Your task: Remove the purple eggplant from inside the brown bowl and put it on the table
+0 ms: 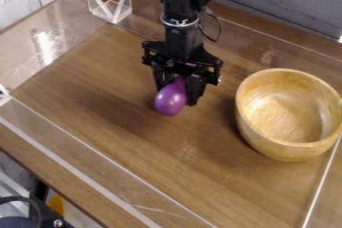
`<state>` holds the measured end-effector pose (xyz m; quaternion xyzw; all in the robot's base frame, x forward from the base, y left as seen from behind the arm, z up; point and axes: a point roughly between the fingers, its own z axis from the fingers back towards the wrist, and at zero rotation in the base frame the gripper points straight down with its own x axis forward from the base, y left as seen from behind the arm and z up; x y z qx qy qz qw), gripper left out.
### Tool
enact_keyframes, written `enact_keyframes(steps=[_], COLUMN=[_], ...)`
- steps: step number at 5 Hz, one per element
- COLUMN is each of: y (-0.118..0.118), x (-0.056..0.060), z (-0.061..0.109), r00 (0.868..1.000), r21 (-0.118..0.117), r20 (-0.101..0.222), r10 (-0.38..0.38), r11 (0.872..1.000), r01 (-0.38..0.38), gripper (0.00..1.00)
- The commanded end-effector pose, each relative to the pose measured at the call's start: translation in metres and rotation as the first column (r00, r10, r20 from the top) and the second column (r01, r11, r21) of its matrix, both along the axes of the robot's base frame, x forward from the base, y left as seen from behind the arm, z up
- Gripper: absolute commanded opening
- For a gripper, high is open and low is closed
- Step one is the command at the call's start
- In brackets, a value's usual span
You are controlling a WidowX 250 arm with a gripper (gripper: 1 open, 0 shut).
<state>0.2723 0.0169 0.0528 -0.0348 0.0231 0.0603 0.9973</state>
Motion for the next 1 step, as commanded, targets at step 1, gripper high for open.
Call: enact_keyframes(steps=[1], y=[0.0004], x=[0.0118], z=[0.0152], r00=[0.998], r21=[0.009], r20=[0.058], r10=[-0.012], r11=[1.000], r01=[0.012], gripper=[0.00])
